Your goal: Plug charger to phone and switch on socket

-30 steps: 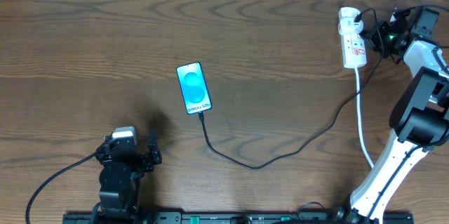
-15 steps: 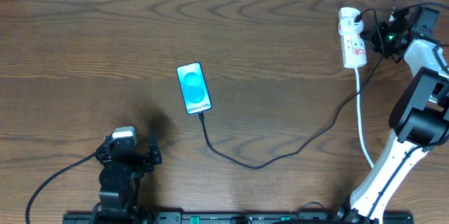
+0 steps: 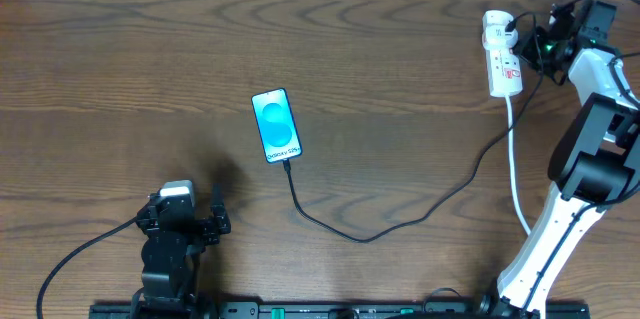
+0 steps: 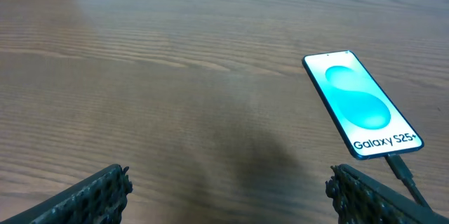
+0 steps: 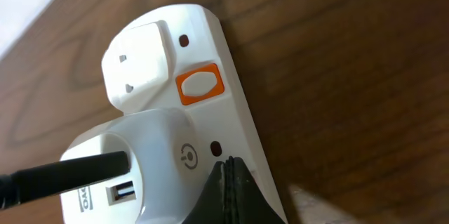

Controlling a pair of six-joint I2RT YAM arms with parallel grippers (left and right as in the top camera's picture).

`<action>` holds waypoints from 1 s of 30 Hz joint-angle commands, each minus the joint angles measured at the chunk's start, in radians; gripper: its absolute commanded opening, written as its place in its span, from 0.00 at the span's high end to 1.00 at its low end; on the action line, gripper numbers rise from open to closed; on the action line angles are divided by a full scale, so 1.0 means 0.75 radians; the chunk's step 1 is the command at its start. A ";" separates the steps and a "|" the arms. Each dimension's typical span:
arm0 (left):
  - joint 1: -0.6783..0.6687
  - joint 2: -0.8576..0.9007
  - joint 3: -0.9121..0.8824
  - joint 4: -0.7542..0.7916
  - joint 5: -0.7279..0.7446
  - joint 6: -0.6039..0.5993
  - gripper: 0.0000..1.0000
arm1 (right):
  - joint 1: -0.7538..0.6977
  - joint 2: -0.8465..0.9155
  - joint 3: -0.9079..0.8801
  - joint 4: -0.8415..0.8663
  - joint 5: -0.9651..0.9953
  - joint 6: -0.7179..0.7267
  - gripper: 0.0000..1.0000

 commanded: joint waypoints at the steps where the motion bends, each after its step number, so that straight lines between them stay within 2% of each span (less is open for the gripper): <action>1: -0.007 -0.011 -0.026 0.002 -0.017 -0.001 0.07 | 0.110 0.110 -0.084 -0.089 0.032 -0.074 0.99; 30: -0.007 -0.011 -0.026 0.002 -0.017 -0.001 0.07 | 0.108 0.006 -0.084 -0.171 0.056 -0.090 0.99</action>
